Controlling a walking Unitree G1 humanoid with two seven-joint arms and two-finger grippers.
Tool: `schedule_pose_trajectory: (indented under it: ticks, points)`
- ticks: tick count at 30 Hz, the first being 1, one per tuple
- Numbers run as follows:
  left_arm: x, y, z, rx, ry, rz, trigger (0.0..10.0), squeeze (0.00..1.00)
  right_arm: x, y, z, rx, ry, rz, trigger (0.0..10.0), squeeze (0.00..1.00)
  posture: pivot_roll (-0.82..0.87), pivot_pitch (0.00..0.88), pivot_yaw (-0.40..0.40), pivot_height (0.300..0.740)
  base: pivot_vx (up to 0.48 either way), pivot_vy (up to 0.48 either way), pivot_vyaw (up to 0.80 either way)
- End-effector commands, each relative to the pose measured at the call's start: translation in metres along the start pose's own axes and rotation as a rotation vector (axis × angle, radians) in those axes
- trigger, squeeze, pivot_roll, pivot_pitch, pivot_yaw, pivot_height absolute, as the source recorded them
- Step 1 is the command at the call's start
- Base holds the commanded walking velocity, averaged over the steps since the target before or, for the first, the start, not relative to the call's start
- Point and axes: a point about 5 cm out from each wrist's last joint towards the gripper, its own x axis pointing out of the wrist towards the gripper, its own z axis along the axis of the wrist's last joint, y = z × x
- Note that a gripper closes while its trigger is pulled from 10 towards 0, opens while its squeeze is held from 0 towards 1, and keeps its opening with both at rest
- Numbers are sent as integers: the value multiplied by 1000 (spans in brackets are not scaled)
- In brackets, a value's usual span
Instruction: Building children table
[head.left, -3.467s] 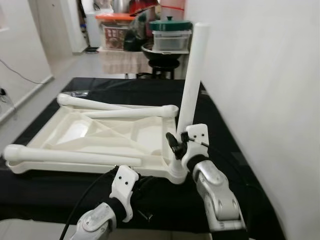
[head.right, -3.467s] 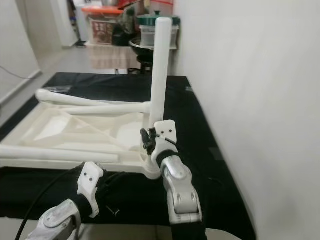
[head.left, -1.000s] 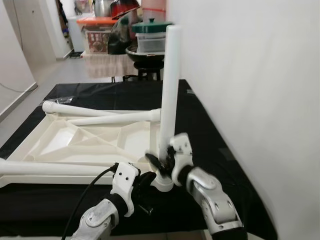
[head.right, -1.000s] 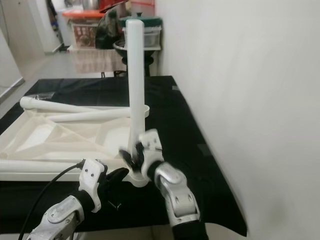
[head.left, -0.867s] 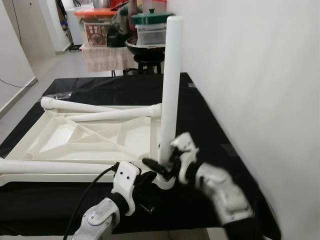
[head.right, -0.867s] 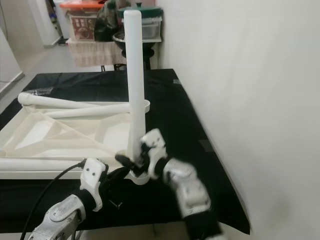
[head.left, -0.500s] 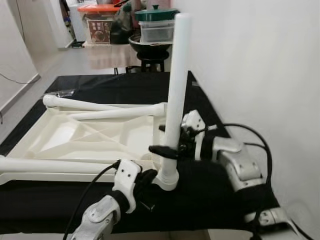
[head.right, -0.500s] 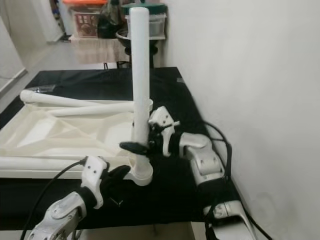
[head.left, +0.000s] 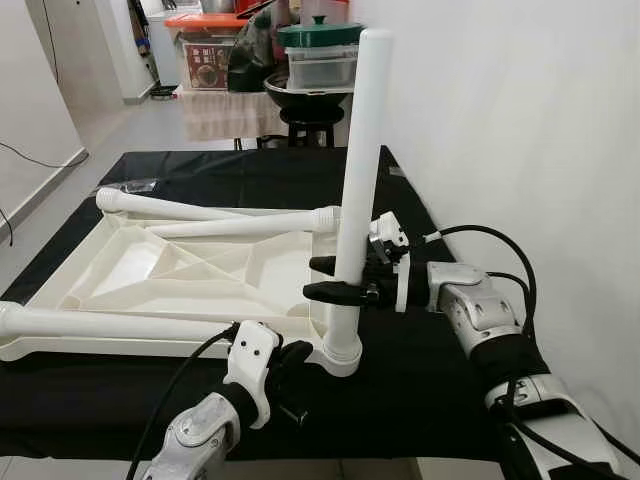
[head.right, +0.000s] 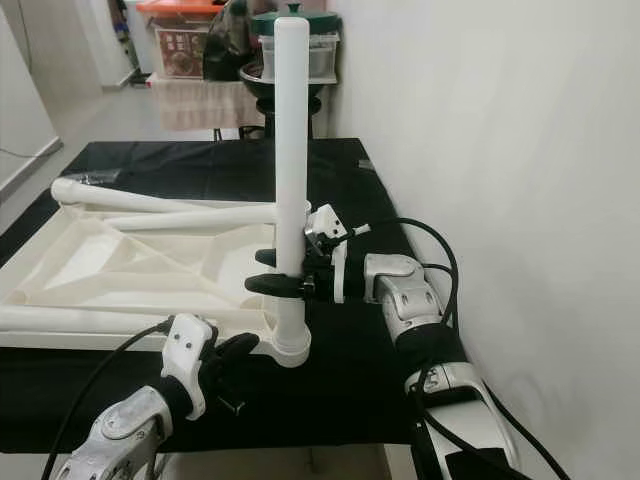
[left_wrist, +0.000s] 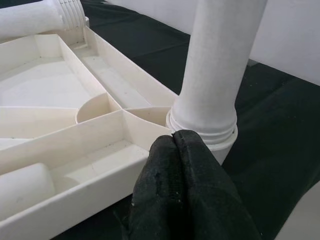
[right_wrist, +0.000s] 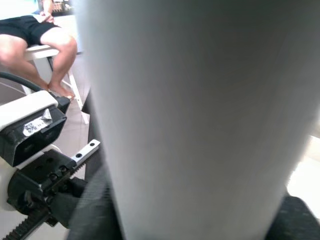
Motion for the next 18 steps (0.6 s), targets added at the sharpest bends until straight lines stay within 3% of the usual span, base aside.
schedule_pose_trajectory:
  ticks: [1,9,11,13,14,15,18]
  points:
    - [0,0,-2,-5,2,0,10000,0,-4,-3,1,-1,-13,-28,0,0,54,0,-32,740,0,0,0]
    - [-1,-1,-1,-4,-1,1,10000,0,-9,-3,-15,-4,23,-259,0,0,52,0,-37,740,0,0,0]
    - [-3,-1,-1,-3,-1,0,10000,0,7,6,-38,94,18,-572,0,0,44,0,-52,740,0,0,0]
    - [-3,-1,-1,-3,-1,0,10000,0,7,6,-38,94,18,-572,0,0,44,0,-52,740,0,0,0]
    - [-3,0,-1,-3,-1,1,10000,0,11,23,-60,244,-17,-866,0,0,37,0,-47,740,0,0,0]
    - [-3,1,-1,1,1,0,10000,0,19,44,-71,213,25,-959,0,0,36,0,-37,740,0,0,0]
    - [-2,3,-1,4,7,0,10000,0,24,49,-72,219,18,-968,0,0,22,0,-26,740,0,0,0]
